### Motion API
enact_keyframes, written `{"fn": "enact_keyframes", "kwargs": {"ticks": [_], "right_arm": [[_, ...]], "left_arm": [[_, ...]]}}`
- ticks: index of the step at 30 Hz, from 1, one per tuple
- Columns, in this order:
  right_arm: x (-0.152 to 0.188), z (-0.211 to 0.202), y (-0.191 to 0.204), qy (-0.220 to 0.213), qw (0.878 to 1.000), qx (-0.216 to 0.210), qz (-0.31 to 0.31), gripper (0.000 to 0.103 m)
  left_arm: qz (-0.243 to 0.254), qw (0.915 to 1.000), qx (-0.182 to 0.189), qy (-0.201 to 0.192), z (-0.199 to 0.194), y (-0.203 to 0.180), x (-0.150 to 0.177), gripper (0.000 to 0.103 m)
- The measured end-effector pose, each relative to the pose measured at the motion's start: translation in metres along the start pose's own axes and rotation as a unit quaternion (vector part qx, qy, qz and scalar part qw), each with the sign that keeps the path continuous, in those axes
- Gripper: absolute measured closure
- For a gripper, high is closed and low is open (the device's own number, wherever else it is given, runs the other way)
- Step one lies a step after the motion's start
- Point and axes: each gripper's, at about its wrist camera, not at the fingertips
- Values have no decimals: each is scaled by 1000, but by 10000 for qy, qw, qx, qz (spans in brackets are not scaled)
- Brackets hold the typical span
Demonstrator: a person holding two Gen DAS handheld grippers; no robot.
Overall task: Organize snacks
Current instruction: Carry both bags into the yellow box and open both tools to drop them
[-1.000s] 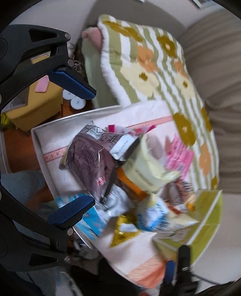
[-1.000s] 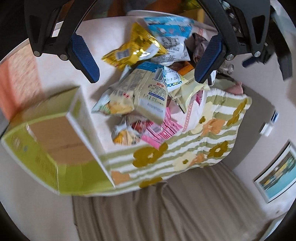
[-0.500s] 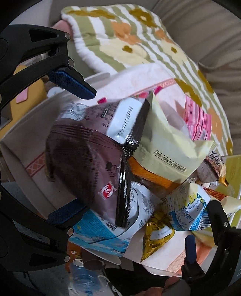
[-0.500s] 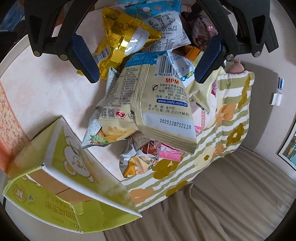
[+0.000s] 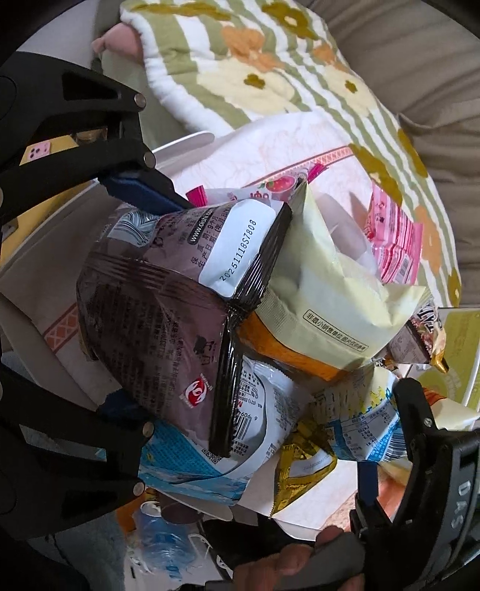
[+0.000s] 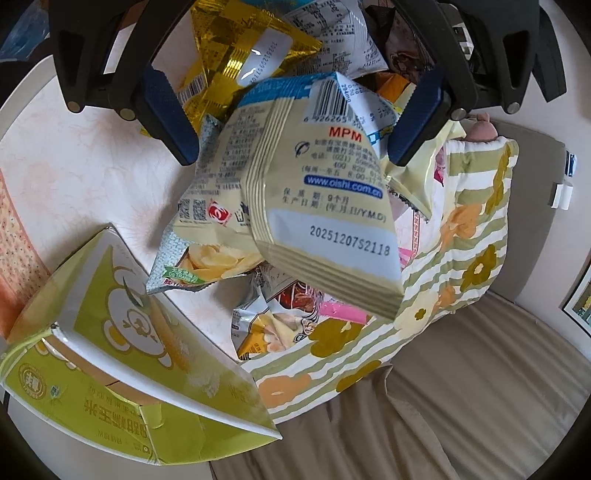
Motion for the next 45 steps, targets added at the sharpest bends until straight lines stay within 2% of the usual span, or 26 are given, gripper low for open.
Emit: {"fn": "enact_keyframes", "kwargs": {"ticks": [2, 3, 5, 8, 14, 19, 25, 29, 35, 42, 45], "right_arm": [[0, 2, 0, 20, 10000, -85, 18, 12], [0, 1, 1, 5, 9999, -110, -5, 22], [-1, -1, 4, 3, 9999, -124, -91, 35], [-1, -5, 8, -16, 9997, -108, -231, 44], [-4, -26, 11, -192, 9992, -201, -291, 45], [-12, -59, 14, -435, 9979, -203, -441, 45], [-31, -103, 6, -771, 9950, -189, -608, 45], [-48, -128, -17, -984, 9922, -164, -752, 45], [-83, -150, -69, -1126, 9873, -126, -1116, 45], [-129, -163, -144, -1012, 9810, -17, -1655, 45], [-142, -163, -169, -889, 9788, 81, -1844, 45]], "left_arm": [[-67, 10000, 50, -24, -3, 3, 1, 31], [-102, 9999, 71, -29, -5, 4, 1, 31], [-205, 9997, 100, -51, -9, 6, 2, 31], [-328, 9994, 108, -85, -15, 8, 2, 31], [-521, 9983, 70, -250, -41, 8, -2, 31], [-598, 9969, 24, -515, -70, 5, -15, 31], [-640, 9931, -40, -981, -105, -7, -52, 31], [-608, 9898, -22, -1286, -120, -27, -85, 31], [-627, 9851, -78, -1602, -124, -79, -144, 31], [-770, 9827, 65, -1684, -100, -166, -226, 31], [-845, 9836, 127, -1589, -85, -200, -259, 31]]}}
Point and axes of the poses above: each gripper's, at about its wrist camera, not at the fingertips, and z roughly the way its jaws point, y to its left, x to its underside, and after that the axes turned 12 degrees about -z, right-handed
